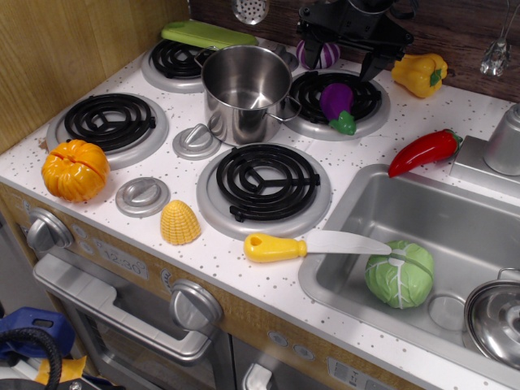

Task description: Put eggplant in pot or pan

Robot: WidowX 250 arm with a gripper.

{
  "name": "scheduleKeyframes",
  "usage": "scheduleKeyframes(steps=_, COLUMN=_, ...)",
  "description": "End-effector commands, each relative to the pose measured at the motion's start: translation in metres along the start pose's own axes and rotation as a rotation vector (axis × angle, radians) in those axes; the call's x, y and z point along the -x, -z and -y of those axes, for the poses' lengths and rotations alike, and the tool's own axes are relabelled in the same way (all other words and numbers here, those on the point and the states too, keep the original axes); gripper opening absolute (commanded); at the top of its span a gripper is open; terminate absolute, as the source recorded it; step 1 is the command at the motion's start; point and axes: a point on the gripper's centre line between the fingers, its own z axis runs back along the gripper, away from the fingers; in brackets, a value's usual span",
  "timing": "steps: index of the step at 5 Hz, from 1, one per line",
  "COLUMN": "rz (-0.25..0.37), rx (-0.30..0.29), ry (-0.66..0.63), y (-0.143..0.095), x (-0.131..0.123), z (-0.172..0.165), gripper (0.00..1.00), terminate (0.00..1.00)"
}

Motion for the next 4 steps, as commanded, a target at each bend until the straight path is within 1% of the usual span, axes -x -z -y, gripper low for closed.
scheduleKeyframes(steps=1, rz=0.0, rx=0.0, ry=0.0, y=0.0, x=0.0, z=0.0, gripper=1.0, terminate=0.0)
scheduleKeyframes(steps=2, rz=0.017, rx=0.015, ry=0.015, y=0.007, x=-0.01, z=0.001, gripper=1.0, terminate=0.0)
scheduleKeyframes(steps=3, rz=0.02, rx=0.027, ry=0.016, y=0.01, x=-0.014, z=0.002, gripper=1.0, terminate=0.0)
scheduleKeyframes(steps=4, rz=0.026, rx=0.043, ry=-0.001, y=0.02, x=-0.009, z=0.006, gripper=1.0, terminate=0.0)
